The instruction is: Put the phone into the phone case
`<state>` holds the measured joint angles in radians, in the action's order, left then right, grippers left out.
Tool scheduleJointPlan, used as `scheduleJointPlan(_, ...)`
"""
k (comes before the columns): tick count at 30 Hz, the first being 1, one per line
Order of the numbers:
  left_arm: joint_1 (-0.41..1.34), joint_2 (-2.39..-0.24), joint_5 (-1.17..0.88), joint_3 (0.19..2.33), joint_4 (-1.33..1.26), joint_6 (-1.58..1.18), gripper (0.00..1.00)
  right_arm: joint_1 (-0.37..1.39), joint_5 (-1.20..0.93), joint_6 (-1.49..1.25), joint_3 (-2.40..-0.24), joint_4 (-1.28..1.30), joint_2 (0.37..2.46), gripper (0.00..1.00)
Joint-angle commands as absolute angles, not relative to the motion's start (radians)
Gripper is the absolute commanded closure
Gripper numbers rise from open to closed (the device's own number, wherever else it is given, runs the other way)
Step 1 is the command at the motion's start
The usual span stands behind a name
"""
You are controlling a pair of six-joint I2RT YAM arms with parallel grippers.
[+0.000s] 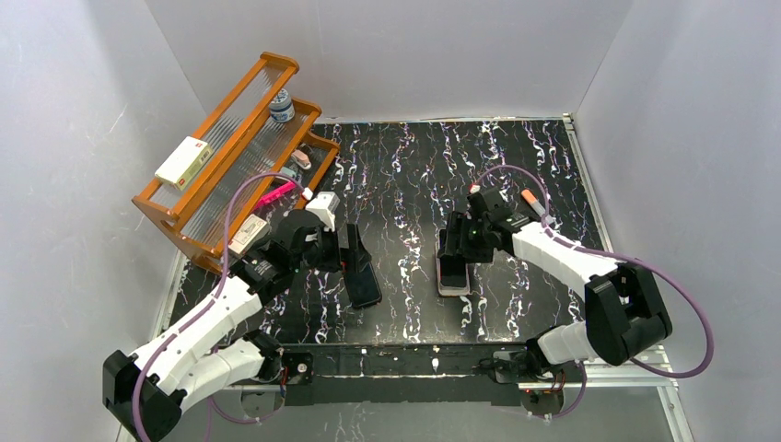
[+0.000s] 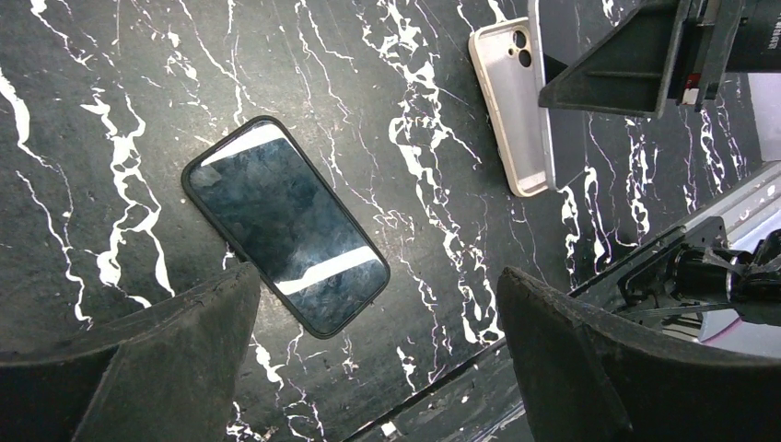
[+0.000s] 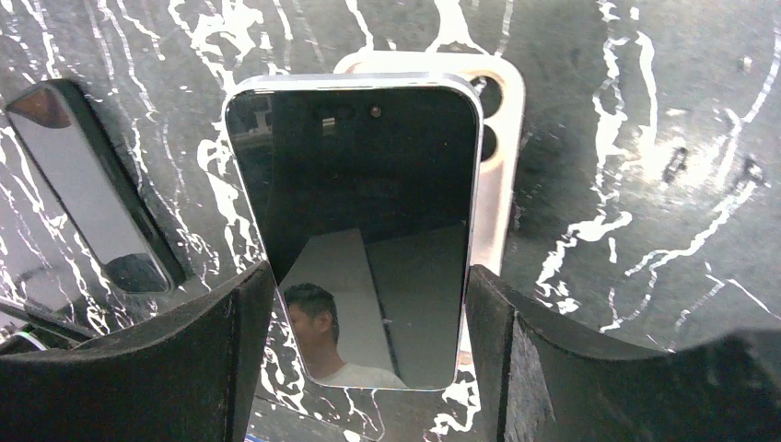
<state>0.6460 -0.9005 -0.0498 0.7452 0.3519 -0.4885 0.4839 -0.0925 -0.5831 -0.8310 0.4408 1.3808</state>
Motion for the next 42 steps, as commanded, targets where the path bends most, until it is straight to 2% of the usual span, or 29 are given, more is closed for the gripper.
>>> scheduleJointPlan(1, 0.644, -0.908, -0.083, 0.771, 0.337, -0.506, 0.02, 0.533, -0.059, -0.605, -0.879, 0.313, 1.364, 0.55)
scheduleJointPlan(15, 0.644, -0.894, -0.087, 0.793, 0.343, -0.497, 0.02, 0.617, 0.077, -0.598, -0.787, 0.176, 1.399, 0.56)
scheduleJointPlan(23, 0.644, -0.879, -0.084, 0.777, 0.346, -0.512, 0.02, 0.634, 0.187, -0.576, -0.745, 0.216, 1.346, 0.58)
scheduleJointPlan(33, 0.644, -0.862, -0.092, 0.751, 0.339, -0.520, 0.02, 0.661, 0.197, -0.614, -0.677, 0.219, 1.314, 0.57)
scheduleJointPlan(36, 0.644, -0.861, -0.093, 0.750, 0.339, -0.524, 0.02, 0.672, 0.209, -0.625, -0.672, 0.236, 1.302, 0.53)
scheduleJointPlan(39, 0.644, -0.863, -0.096, 0.749, 0.336, -0.529, 0.02, 0.678, 0.211, -0.646, -0.678, 0.266, 1.293, 0.45)
scheduleJointPlan(42, 0.644, -0.874, -0.106, 0.754, 0.337, -0.529, 0.02, 0.679, 0.211, -0.668, -0.701, 0.322, 1.281, 0.30)
